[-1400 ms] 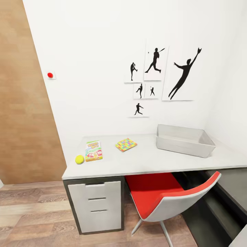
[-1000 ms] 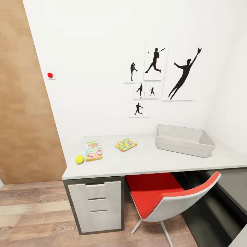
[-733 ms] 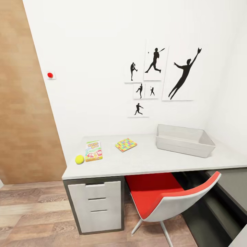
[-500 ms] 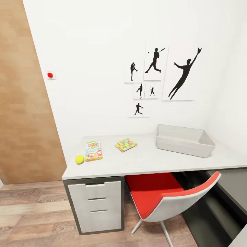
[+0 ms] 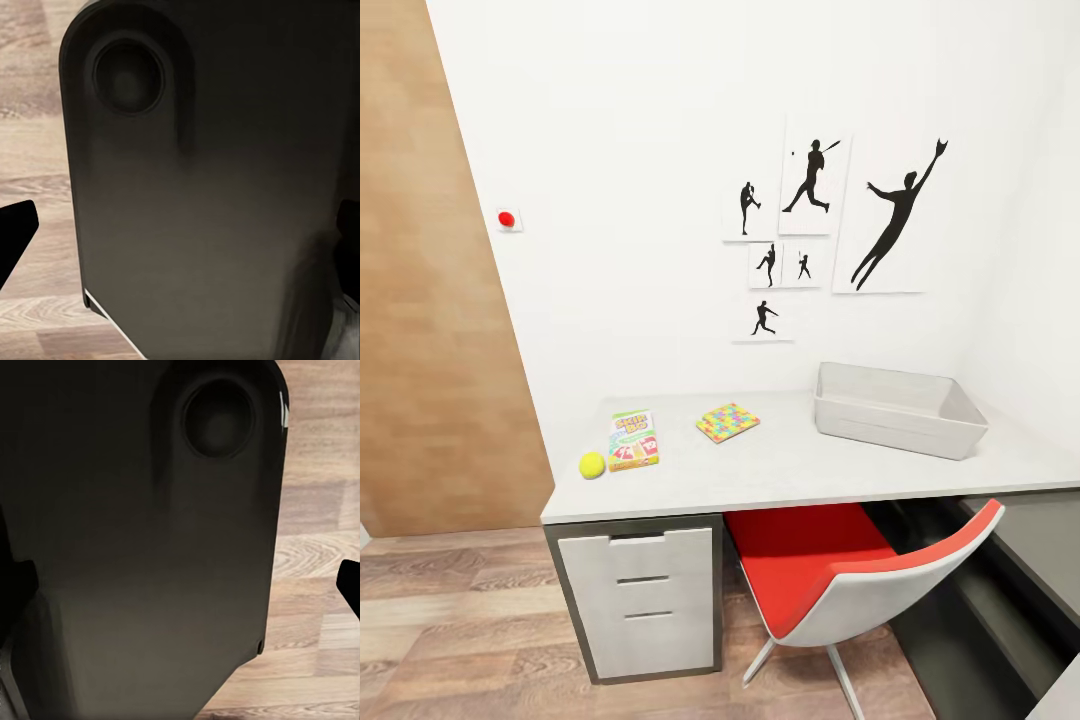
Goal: Put all the toys in the child's room - the three board games (two on the bed and one on the table), the two jigsaw puzzles on the table, and the tennis ball on the table - inside the toy box on the table in the child's room.
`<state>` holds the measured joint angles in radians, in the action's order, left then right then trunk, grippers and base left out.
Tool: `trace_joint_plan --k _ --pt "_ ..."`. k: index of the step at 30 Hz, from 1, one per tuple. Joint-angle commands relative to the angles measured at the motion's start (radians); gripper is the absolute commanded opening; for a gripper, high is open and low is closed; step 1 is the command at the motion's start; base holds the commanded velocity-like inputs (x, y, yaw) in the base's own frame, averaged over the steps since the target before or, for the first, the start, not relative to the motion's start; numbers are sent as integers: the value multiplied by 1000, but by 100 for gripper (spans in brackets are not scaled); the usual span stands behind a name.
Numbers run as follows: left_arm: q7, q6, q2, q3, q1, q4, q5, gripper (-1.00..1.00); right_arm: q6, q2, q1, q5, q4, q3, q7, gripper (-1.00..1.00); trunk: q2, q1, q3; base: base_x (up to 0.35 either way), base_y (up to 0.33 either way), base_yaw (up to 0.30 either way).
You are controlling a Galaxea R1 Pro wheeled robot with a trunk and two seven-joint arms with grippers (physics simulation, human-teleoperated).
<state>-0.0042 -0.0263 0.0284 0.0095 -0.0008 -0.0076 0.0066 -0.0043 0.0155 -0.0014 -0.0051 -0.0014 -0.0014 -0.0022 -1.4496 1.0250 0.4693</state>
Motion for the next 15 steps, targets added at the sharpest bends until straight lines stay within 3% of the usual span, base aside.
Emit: trace_joint_plan --k 1,8,15 --pt "0 -3 1 1 0 0 1 100 0 0 0 -1 0 0 0 100 0 0 1 0 0 -15" --pt "0 -2 2 -1 0 0 1 100 0 2 0 -1 0 0 0 100 0 0 1 0 0 -81" --pt "-2 -1 -1 0 0 0 1 100 -1 3 0 -1 0 0 -1 100 49 -27 -21 0 0 -97"
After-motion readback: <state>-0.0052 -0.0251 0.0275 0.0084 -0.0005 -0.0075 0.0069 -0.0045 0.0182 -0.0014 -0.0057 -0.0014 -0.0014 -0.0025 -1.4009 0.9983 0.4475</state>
